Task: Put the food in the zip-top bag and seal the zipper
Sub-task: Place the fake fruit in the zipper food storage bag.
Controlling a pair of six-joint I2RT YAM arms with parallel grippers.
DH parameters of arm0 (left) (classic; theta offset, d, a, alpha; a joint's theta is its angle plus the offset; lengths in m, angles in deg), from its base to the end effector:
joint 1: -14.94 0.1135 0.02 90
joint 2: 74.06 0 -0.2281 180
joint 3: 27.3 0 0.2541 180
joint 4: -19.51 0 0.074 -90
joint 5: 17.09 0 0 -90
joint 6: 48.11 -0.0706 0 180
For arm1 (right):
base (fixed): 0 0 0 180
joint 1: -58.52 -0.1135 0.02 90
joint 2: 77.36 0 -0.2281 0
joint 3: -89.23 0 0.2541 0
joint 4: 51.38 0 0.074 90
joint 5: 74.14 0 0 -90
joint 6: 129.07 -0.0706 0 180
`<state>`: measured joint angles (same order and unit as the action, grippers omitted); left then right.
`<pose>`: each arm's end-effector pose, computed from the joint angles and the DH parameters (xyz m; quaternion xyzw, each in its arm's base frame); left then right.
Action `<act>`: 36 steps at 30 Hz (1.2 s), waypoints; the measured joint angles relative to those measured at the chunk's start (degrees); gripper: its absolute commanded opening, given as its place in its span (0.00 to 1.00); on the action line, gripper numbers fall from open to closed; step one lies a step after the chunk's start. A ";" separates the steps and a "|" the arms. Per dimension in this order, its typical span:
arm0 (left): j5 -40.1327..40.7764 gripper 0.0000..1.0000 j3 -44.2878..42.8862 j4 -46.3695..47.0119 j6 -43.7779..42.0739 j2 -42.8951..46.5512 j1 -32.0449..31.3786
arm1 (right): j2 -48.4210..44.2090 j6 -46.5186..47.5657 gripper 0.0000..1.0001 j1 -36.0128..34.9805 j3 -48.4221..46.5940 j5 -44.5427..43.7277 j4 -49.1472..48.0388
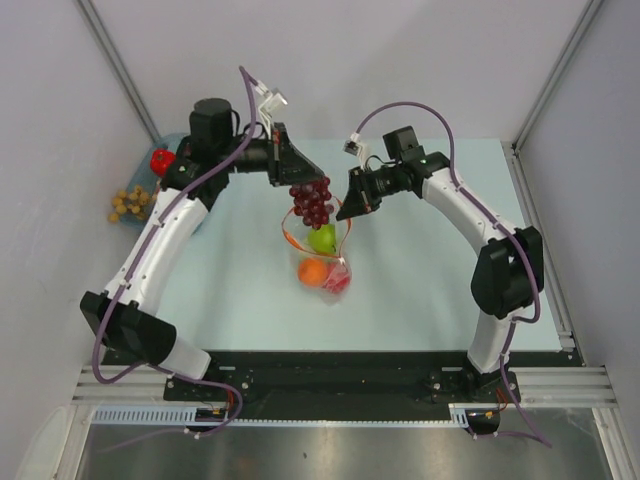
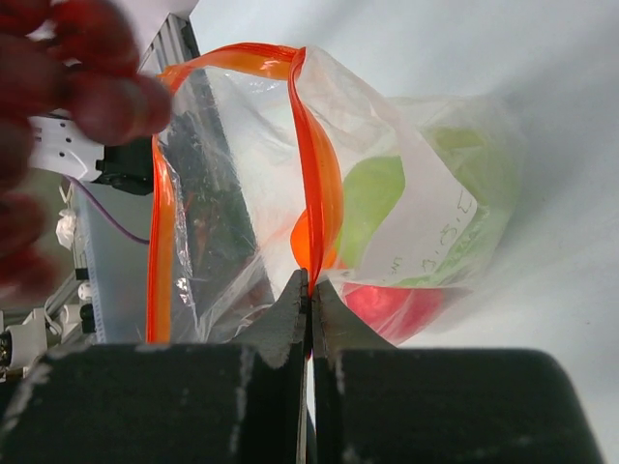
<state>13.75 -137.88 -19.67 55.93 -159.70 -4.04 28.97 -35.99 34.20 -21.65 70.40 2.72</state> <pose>0.3017 -0.1679 0.4210 0.3324 0.6727 -0.5253 0.4012 0.3518 0.2221 0.2651 -0.3514 0.7728 0.4792 0.2228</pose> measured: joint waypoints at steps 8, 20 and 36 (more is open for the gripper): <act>1.22 0.00 14.05 5.49 5.03 1.18 -2.78 | -2.25 -0.04 0.00 -0.11 2.43 0.00 -0.31; 10.27 0.00 19.28 6.14 3.63 1.33 -3.41 | -6.51 0.68 0.00 -1.11 5.55 -0.02 -0.42; 6.73 0.94 10.69 -23.37 -31.71 2.95 -4.39 | -6.64 3.30 0.00 -0.79 5.95 0.44 0.48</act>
<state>20.48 -127.19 -43.03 24.22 -156.75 -8.44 22.32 -32.69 33.41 -15.71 70.84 3.20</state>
